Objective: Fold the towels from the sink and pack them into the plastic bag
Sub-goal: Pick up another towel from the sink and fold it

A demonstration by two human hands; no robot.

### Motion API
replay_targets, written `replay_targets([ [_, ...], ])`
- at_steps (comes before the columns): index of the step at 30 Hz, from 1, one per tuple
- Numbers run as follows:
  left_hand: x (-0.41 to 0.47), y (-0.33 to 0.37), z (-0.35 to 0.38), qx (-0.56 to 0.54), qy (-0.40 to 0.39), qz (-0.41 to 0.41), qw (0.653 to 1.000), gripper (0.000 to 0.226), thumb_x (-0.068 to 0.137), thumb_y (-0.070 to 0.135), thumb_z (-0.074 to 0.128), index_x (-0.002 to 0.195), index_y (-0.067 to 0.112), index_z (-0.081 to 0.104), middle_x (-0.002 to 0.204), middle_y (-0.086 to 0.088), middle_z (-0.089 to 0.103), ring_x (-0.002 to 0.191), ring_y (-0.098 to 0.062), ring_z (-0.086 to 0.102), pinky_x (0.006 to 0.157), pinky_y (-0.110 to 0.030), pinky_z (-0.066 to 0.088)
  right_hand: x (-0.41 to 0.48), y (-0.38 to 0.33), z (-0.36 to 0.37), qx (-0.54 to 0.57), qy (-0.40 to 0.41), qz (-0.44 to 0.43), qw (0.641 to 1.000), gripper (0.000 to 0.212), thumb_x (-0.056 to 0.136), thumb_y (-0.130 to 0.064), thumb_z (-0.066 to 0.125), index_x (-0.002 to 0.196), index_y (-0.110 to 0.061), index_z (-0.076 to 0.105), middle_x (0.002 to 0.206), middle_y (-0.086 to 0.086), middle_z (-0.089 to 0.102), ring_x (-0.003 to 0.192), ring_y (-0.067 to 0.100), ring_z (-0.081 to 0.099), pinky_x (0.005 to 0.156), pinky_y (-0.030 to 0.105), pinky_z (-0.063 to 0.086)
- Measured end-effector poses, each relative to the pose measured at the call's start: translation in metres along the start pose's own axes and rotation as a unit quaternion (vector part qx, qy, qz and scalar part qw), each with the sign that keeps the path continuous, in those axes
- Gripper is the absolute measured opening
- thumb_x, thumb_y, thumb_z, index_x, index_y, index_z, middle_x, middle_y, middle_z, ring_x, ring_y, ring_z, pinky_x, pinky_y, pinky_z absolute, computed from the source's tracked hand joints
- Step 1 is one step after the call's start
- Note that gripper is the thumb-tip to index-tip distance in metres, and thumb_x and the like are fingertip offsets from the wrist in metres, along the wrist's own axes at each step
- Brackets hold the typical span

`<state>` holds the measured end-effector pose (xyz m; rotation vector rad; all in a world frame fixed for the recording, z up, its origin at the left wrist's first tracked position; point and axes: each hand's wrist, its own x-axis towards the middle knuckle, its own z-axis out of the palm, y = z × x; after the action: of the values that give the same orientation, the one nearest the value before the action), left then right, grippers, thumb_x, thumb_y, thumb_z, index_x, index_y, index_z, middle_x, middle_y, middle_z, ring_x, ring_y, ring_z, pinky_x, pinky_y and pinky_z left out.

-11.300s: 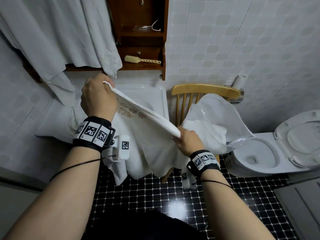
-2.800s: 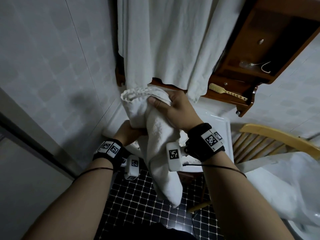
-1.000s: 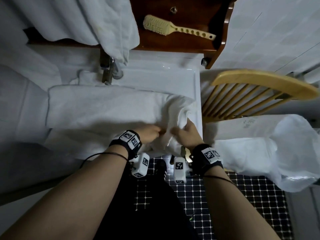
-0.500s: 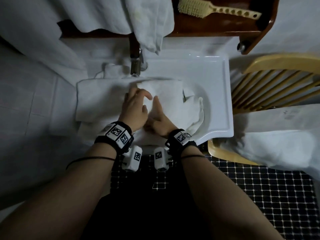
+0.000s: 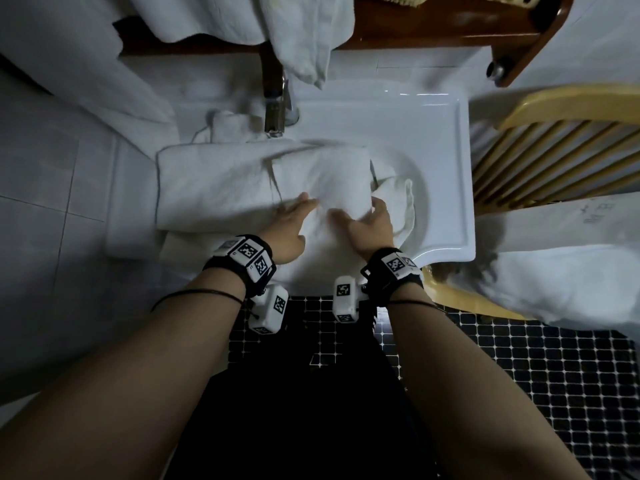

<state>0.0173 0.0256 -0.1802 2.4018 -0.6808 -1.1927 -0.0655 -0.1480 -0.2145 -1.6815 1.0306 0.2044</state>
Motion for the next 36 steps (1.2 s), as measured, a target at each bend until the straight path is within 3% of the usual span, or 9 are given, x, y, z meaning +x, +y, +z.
replay_targets([
  [3, 0.001, 0.007, 0.004, 0.016, 0.044, -0.019, 0.999, 0.064, 0.112, 0.03, 0.037, 0.168, 0.036, 0.006, 0.175, 0.015, -0.005, 0.16, -0.02, 0.014, 0.125, -0.044, 0.033, -0.004, -0.012, -0.014, 0.045, -0.084, -0.056, 0.994, 0.058, 0.074, -0.051, 0.088, 0.123, -0.024, 0.071, 0.107, -0.009, 0.08, 0.101, 0.011, 0.075, 0.095, 0.042, 0.061],
  [6, 0.002, 0.02, 0.011, 0.025, 0.09, -0.014, 0.996, 0.065, 0.11, 0.054, 0.021, 0.167, 0.038, -0.005, 0.175, 0.015, -0.009, 0.162, -0.021, -0.012, 0.132, -0.053, 0.002, -0.014, -0.025, -0.032, 0.15, -0.108, -0.084, 0.979, 0.047, 0.079, -0.032, 0.088, 0.122, -0.02, 0.073, 0.107, -0.006, 0.081, 0.101, 0.015, 0.077, 0.096, 0.045, 0.061],
  [12, 0.018, 0.051, 0.034, 0.005, 0.099, 0.106, 0.989, 0.101, 0.096, 0.003, 0.051, 0.166, 0.038, -0.013, 0.174, 0.014, -0.019, 0.162, -0.014, -0.014, 0.132, -0.052, 0.009, -0.029, -0.015, -0.092, 0.162, -0.016, -0.163, 0.973, 0.025, 0.083, -0.013, 0.079, 0.107, -0.019, 0.074, 0.099, 0.003, 0.08, 0.095, 0.023, 0.076, 0.082, 0.043, 0.063],
  [18, 0.03, 0.051, 0.054, 0.078, 0.059, -0.091, 0.991, 0.097, 0.094, 0.042, 0.065, 0.159, 0.056, -0.006, 0.17, 0.019, -0.027, 0.156, -0.04, -0.027, 0.119, -0.074, -0.007, -0.027, 0.007, -0.107, 0.05, 0.036, -0.153, 0.986, 0.042, 0.079, -0.037, 0.078, 0.119, -0.03, 0.068, 0.109, -0.005, 0.077, 0.104, 0.019, 0.072, 0.091, 0.053, 0.06],
  [21, 0.025, 0.042, 0.045, 0.031, 0.072, -0.039, 0.996, 0.067, 0.1, 0.032, 0.061, 0.159, 0.027, 0.03, 0.166, -0.015, 0.032, 0.147, -0.045, 0.038, 0.107, -0.043, 0.042, -0.041, -0.011, -0.083, 0.01, 0.029, -0.194, 0.98, 0.075, 0.078, -0.04, 0.073, 0.148, -0.027, 0.049, 0.139, -0.003, 0.064, 0.129, 0.023, 0.06, 0.109, 0.048, 0.05],
  [24, 0.014, 0.017, 0.032, -0.106, 0.103, -0.037, 0.988, 0.03, 0.108, 0.023, 0.051, 0.134, 0.014, 0.064, 0.127, -0.014, 0.07, 0.117, -0.033, 0.066, 0.093, -0.032, 0.049, -0.062, -0.031, -0.049, 0.014, -0.008, -0.21, 0.978, 0.095, 0.084, -0.035, 0.073, 0.163, -0.023, 0.022, 0.148, 0.004, 0.056, 0.132, 0.031, 0.056, 0.11, 0.041, 0.046],
  [30, -0.028, -0.035, -0.027, -0.333, 0.258, -0.14, 0.896, 0.084, 0.086, 0.087, 0.029, 0.138, 0.03, 0.062, 0.132, 0.002, 0.071, 0.123, -0.021, 0.066, 0.114, -0.049, 0.046, -0.065, -0.059, 0.03, -0.059, -0.166, -0.209, 0.962, 0.109, 0.097, -0.043, 0.072, 0.167, -0.021, -0.009, 0.092, 0.0, 0.07, 0.083, 0.02, 0.069, 0.078, 0.031, 0.049],
  [33, -0.044, -0.051, -0.04, -0.276, 0.331, -0.072, 0.9, 0.057, 0.1, 0.056, 0.055, 0.15, 0.034, 0.037, 0.153, 0.001, 0.038, 0.139, -0.015, 0.042, 0.117, -0.037, 0.036, -0.049, -0.054, 0.065, -0.11, -0.289, -0.2, 0.93, 0.1, 0.101, -0.039, 0.064, 0.167, -0.029, -0.012, 0.123, 0.006, 0.07, 0.11, 0.023, 0.067, 0.103, 0.039, 0.05],
  [36, -0.04, -0.077, -0.039, -0.14, 0.286, -0.023, 0.948, 0.046, 0.096, 0.018, 0.07, 0.138, 0.026, 0.054, 0.147, -0.008, 0.038, 0.14, -0.02, 0.038, 0.108, -0.013, 0.03, -0.039, -0.049, 0.082, -0.117, -0.234, -0.243, 0.934, 0.079, 0.096, -0.023, 0.06, 0.166, -0.025, 0.023, 0.119, 0.005, 0.075, 0.107, 0.02, 0.07, 0.104, 0.037, 0.052],
])
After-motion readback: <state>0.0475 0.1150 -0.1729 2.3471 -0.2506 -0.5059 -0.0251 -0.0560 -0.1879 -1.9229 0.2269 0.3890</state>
